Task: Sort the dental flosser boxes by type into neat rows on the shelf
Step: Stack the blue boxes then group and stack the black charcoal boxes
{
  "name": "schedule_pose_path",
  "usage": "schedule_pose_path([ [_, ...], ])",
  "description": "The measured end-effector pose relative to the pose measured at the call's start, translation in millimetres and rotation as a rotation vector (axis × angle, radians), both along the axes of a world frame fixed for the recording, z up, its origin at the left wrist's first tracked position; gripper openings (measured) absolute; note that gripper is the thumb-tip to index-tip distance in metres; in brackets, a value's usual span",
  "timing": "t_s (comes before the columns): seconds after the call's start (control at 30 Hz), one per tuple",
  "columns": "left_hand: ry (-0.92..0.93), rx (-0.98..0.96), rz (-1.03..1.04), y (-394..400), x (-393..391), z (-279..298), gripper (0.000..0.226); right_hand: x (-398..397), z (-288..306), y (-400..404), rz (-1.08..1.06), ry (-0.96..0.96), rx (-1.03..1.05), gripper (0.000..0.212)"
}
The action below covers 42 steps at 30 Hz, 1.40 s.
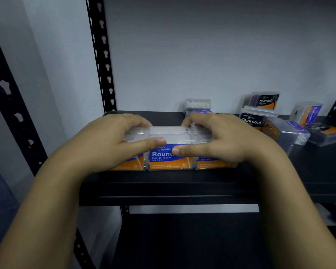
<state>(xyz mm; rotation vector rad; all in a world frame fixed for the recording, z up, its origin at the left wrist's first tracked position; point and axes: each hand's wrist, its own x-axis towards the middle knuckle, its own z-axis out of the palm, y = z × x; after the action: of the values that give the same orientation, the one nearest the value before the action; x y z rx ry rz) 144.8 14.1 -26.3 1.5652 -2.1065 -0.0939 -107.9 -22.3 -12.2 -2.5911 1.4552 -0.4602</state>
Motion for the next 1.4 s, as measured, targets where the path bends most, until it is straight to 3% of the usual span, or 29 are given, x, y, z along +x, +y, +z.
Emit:
schedule_pose_path([
  [0.77, 0.101, 0.235, -0.034, 19, 28, 18, 0.077, 26, 1, 30, -0.026, 0.011, -0.017, 0.071],
  [1.1, 0.076, 0.206, 0.031, 22, 26, 20, 0.079, 28, 2, 28, 0.024, -0.003, -0.006, 0.073],
  [1.4, -0.054, 0.214, 0.022, 23, 23, 30, 0.073, 32, 2, 27, 0.07, -0.067, 0.028, 0.072],
])
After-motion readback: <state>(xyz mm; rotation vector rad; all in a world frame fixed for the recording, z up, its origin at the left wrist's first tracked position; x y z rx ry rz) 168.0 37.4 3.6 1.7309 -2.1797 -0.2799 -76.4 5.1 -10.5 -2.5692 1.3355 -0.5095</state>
